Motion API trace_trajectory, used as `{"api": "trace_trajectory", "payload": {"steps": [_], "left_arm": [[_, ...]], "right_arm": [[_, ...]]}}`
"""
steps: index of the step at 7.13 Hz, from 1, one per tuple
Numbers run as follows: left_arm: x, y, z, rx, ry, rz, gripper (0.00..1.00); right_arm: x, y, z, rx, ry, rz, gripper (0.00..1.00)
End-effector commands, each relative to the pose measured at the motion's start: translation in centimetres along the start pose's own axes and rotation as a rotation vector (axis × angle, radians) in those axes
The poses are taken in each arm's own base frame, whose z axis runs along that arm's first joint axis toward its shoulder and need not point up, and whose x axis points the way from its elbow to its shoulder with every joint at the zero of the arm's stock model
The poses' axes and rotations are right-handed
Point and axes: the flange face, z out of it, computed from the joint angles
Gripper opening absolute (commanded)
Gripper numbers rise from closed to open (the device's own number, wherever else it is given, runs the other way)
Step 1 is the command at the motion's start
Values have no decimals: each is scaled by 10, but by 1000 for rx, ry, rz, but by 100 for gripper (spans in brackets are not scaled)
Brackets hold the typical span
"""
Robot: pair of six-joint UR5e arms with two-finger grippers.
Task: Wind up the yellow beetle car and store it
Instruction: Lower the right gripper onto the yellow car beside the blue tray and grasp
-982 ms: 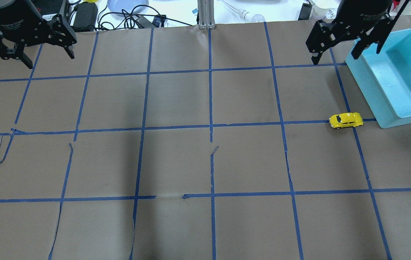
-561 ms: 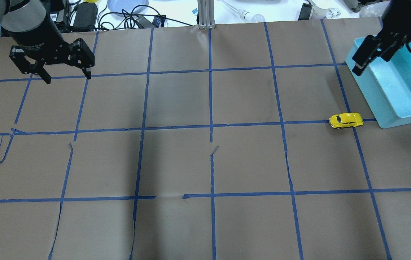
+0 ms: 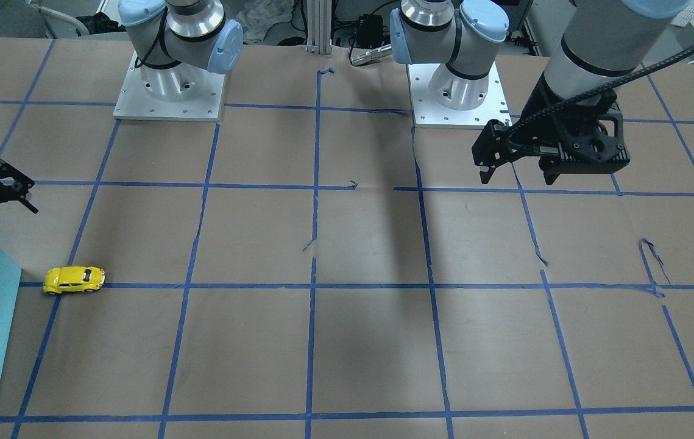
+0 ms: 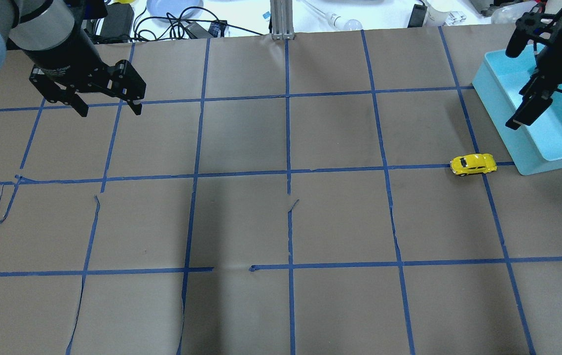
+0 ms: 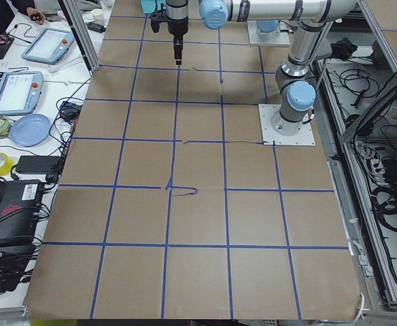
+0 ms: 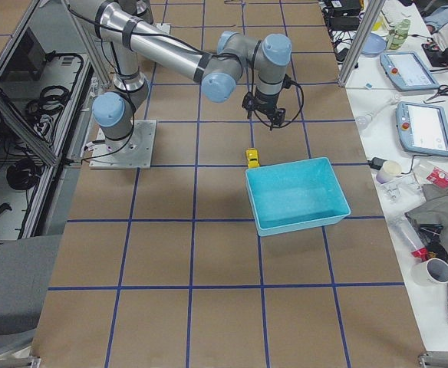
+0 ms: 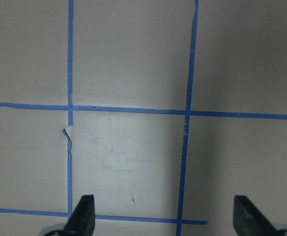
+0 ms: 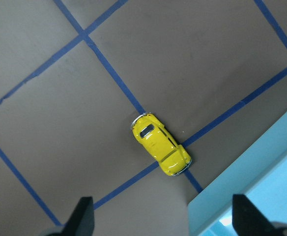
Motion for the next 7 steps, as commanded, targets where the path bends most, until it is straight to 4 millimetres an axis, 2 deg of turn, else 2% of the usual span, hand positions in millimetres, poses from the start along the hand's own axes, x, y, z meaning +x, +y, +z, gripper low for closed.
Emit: {"api": "trace_trajectory", "payload": {"steps": [1, 2, 3, 4, 7], "left_arm": [[6, 1, 1, -4, 4, 12, 100], [6, 2, 0, -4, 2, 12, 100], [6, 2, -1, -3, 2, 14, 100], [5, 2, -4, 2, 6, 11, 100], [6, 4, -3, -11, 9, 28, 100]], "right_arm": [[-5, 8, 68, -1, 0, -281, 100], [-6, 8, 83, -4, 29, -406, 100], [-12, 10, 106, -4, 31, -429, 100], [-14, 12, 120, -24, 85, -485, 100], [-13, 12, 147, -22, 80, -522, 100]]}}
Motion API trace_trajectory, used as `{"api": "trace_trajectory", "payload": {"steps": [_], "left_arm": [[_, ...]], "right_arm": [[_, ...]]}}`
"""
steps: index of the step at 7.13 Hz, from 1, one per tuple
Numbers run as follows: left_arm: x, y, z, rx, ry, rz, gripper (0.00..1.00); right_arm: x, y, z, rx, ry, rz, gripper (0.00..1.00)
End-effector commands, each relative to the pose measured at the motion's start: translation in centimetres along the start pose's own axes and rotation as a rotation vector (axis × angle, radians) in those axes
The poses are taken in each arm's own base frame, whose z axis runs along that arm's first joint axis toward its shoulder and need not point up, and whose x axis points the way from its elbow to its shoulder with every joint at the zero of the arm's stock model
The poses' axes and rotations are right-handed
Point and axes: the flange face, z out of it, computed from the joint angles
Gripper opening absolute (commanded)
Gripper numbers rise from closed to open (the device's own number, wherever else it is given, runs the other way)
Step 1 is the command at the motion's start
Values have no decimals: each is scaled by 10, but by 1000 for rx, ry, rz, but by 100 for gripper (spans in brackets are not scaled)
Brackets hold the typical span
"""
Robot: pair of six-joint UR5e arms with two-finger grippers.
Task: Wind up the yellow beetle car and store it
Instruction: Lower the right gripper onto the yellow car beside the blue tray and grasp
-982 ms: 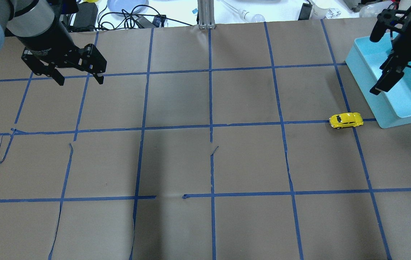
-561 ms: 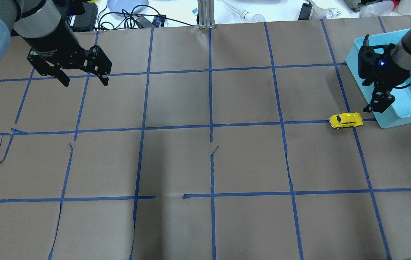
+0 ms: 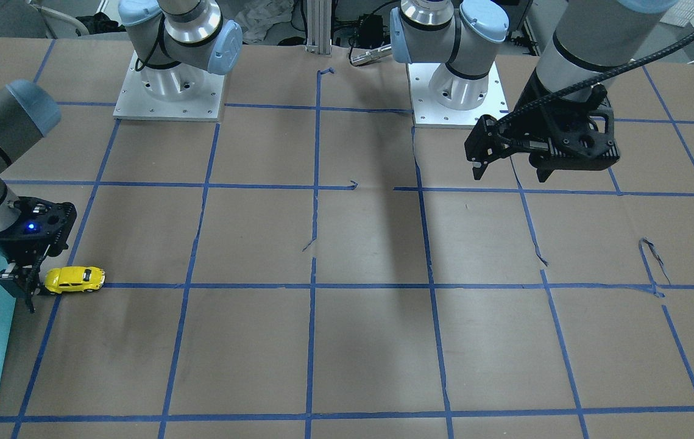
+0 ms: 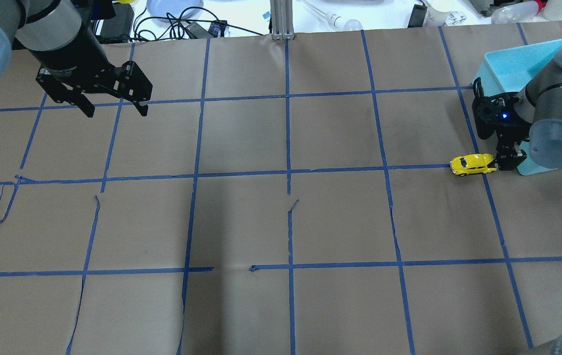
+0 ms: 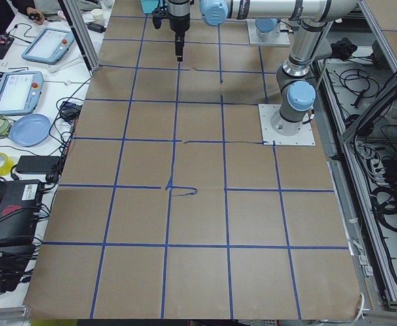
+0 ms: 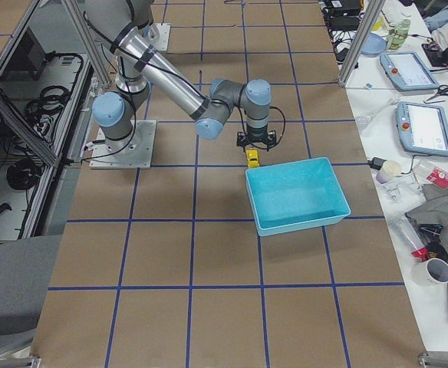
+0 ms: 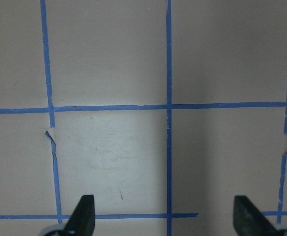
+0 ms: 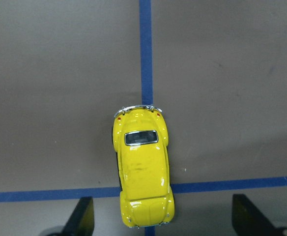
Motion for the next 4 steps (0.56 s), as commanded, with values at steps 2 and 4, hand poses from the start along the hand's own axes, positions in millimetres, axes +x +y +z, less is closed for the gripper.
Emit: {"api": "trace_trajectory", "payload": {"steps": [2, 4], "left_arm": [[1, 2, 2, -11, 1, 23, 100], [0, 6, 4, -39, 2, 20, 100]], "right_arm": [[4, 2, 32, -3, 7, -39, 100], [-2, -1, 38, 11, 3, -36, 98]]}}
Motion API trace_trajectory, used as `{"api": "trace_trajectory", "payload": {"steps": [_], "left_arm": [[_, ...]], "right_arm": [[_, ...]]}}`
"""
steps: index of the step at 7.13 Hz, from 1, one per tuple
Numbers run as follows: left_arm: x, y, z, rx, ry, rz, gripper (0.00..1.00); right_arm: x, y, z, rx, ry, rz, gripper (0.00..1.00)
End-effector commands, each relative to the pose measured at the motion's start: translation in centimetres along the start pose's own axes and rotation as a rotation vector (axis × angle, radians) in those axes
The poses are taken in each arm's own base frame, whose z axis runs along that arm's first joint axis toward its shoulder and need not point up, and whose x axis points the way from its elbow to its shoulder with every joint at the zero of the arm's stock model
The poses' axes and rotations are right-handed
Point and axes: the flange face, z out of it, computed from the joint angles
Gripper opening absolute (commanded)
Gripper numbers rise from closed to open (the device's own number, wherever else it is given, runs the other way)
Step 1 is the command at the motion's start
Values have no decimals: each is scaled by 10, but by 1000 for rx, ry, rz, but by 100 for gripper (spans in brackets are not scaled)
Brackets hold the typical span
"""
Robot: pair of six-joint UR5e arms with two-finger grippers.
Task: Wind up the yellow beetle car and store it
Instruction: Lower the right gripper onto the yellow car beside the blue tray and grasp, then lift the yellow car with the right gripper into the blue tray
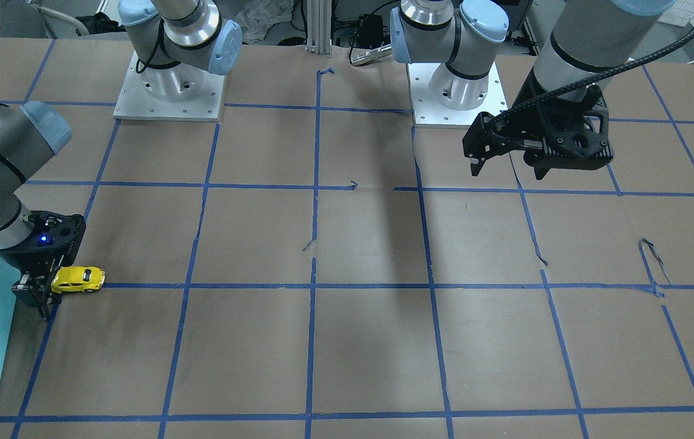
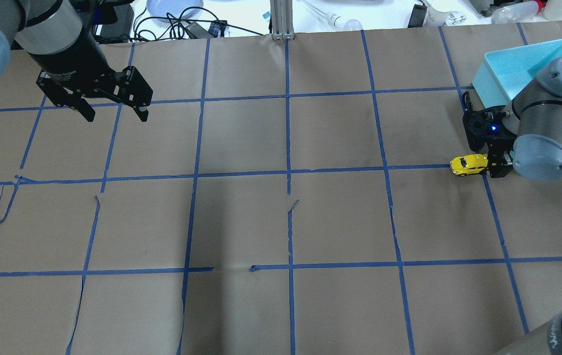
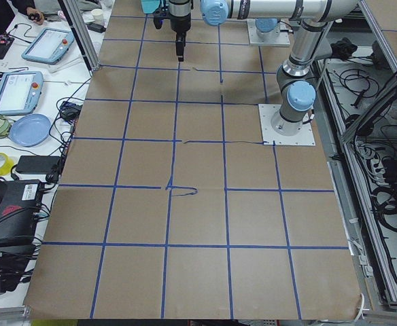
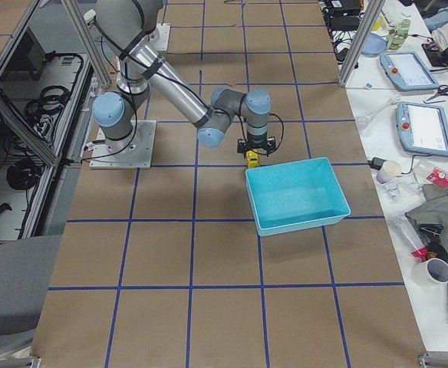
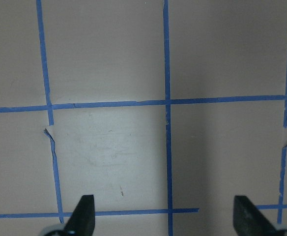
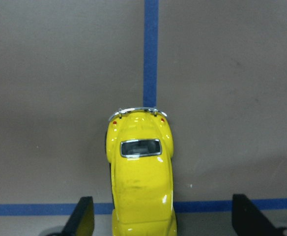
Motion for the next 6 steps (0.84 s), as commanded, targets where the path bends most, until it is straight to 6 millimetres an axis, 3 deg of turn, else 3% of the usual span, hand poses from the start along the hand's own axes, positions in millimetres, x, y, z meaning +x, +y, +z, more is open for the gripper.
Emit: {"api": "trace_trajectory", "payload": {"steps": [1, 3, 4, 5, 6], "left_arm": [[-1, 1, 1, -12, 4, -2, 100], [-3, 1, 0, -7, 7, -7, 100], [-3, 2, 0, -11, 4, -7, 100], [-5, 2, -2, -8, 5, -10, 100], [-5, 2, -2, -8, -4, -9, 100]], "right_arm": [[-2, -2, 5, 11, -2, 6, 91], [-4, -1, 7, -4, -12, 8, 71], [-5, -1, 6, -5, -14, 9, 55], [-5, -2, 3, -9, -9, 7, 23], [-4, -2, 1, -10, -6, 12, 0]]}}
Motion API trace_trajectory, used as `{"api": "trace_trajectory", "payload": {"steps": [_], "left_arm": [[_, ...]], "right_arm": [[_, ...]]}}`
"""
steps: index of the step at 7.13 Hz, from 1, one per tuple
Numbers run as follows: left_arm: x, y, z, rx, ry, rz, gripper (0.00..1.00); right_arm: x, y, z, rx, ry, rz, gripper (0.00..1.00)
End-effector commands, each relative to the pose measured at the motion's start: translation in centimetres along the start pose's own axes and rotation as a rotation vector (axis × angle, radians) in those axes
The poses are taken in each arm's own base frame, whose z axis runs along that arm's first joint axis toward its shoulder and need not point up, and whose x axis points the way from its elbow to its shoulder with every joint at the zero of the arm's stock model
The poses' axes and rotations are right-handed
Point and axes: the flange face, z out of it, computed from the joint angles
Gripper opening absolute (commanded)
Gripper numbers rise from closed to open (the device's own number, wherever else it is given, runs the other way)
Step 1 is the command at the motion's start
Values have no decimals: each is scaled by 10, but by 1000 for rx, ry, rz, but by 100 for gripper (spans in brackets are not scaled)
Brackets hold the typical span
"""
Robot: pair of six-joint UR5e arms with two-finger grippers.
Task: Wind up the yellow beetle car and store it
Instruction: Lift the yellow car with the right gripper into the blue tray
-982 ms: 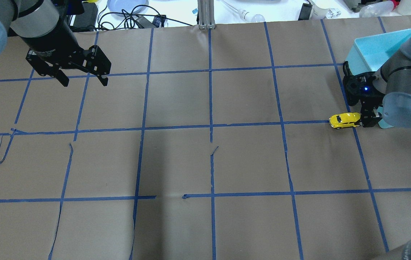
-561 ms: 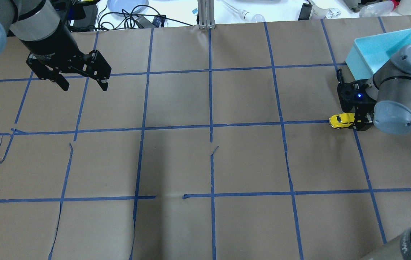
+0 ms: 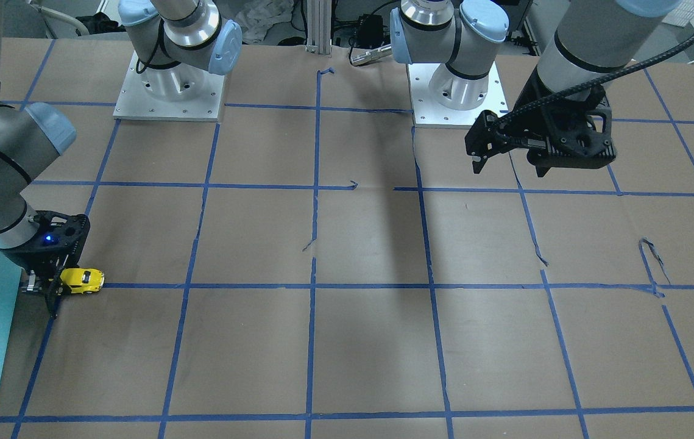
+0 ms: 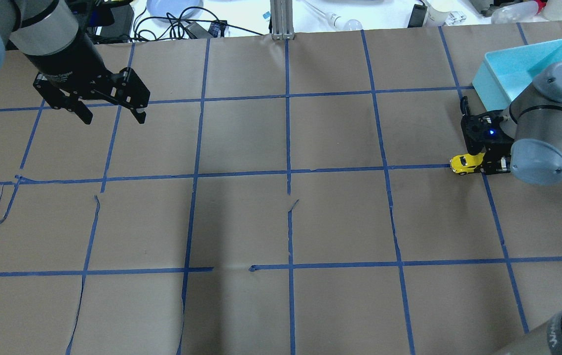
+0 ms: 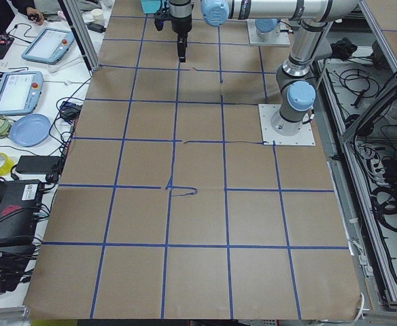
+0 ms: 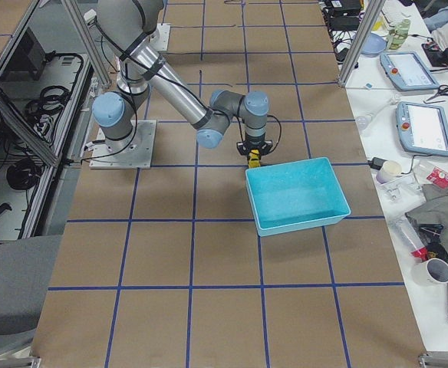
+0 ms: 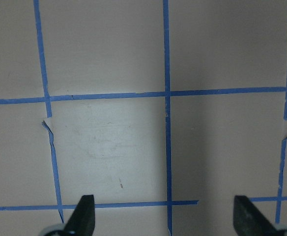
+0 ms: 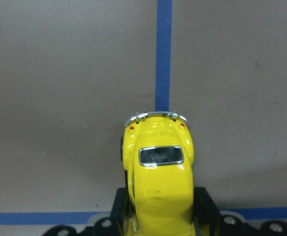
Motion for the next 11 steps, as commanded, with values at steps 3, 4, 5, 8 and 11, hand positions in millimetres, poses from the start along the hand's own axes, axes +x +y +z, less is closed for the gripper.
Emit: {"api": "trace_trajectory", "payload": {"steps": [3, 4, 5, 8, 11], "left_arm": [[-2, 5, -8, 12, -8, -3, 100], [-2, 5, -9, 14, -8, -3, 100], [-2, 5, -8, 13, -5, -3, 100], [-2, 5, -7, 14, -7, -3, 100], [-2, 5, -6, 14, -11, -2, 100]], "right_arm": [[29, 6, -91, -16, 73, 15, 0], [51, 17, -142, 7, 58, 41, 0], [72, 28, -185, 20, 33, 45, 0], [80, 144, -182, -24, 16, 45, 0], [116, 211, -106, -30, 26, -133, 0]]}}
